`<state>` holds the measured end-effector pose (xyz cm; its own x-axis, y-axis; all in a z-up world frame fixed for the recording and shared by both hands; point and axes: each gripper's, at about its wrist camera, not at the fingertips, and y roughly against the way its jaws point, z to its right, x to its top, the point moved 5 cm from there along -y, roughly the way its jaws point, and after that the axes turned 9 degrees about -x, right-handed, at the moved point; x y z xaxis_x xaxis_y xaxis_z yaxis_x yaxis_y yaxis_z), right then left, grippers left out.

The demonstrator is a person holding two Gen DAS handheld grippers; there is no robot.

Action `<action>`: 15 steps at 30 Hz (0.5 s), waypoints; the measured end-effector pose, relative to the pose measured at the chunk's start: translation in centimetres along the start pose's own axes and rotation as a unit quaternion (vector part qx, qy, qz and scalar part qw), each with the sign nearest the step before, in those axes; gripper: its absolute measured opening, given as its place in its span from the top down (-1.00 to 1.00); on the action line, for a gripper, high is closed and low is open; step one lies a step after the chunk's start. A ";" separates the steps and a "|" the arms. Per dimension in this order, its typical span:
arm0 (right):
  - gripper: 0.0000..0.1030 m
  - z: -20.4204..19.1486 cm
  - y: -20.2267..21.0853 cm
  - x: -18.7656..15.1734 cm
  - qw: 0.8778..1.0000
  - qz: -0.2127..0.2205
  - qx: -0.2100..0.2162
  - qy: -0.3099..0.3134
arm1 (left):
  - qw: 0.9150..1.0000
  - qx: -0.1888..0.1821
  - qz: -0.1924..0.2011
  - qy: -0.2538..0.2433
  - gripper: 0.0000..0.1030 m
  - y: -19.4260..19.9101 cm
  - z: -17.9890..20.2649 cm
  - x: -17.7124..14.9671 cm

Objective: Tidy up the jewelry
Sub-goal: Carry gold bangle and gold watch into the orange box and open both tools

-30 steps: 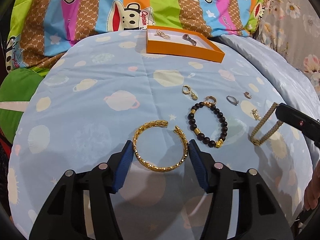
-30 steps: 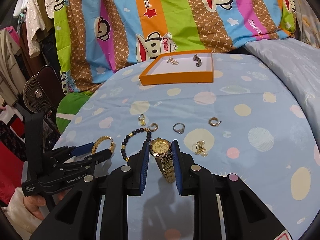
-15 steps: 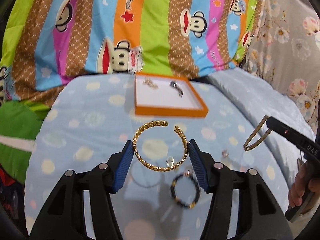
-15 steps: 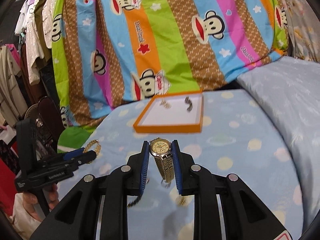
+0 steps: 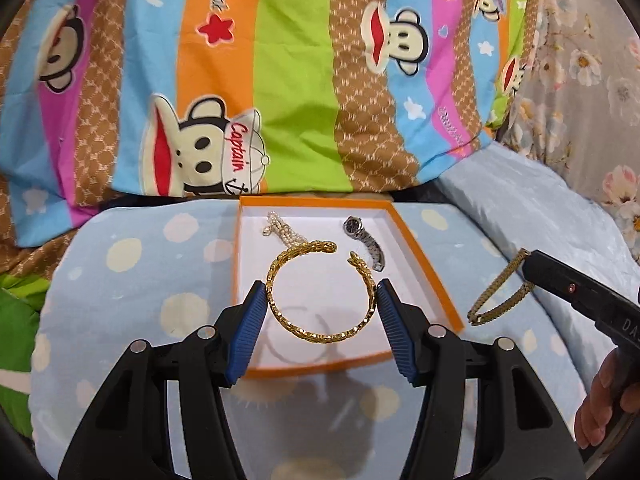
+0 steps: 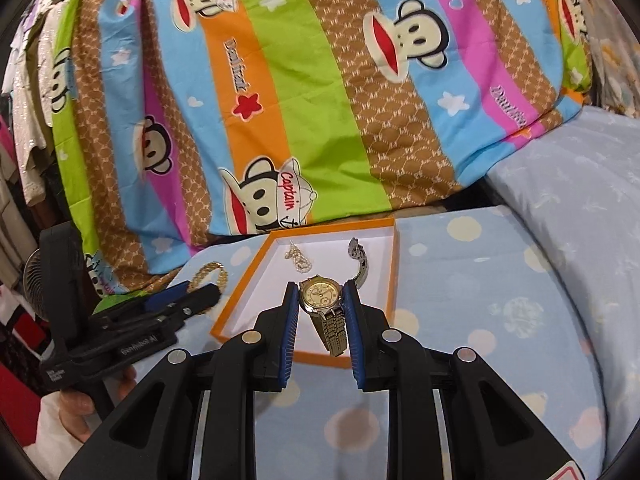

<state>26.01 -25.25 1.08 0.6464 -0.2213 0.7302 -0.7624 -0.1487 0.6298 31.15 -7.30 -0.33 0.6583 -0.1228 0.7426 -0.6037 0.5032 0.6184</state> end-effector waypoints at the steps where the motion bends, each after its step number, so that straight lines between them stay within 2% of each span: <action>1: 0.59 -0.1 -1.5 0.1 1.000 -0.010 -0.001 0.000 | 1.000 0.006 -0.007 -0.001 -0.06 -1.2 -0.3 0.0; 9: 0.58 -1.3 -9.6 0.3 0.998 -0.061 -0.011 0.012 | 0.998 0.023 -0.048 0.018 -0.07 -7.2 -2.9 -0.2; 15: 0.57 -2.2 -12.8 1.4 0.997 -0.071 -0.014 0.023 | 0.997 0.036 -0.056 0.025 -0.08 -8.8 -4.0 0.2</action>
<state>36.77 -21.53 -5.40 0.7484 -0.1552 0.6448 -0.6629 -0.1474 0.7340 38.38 -8.35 -6.59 0.7437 -0.1315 0.6555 -0.5545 0.4263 0.7147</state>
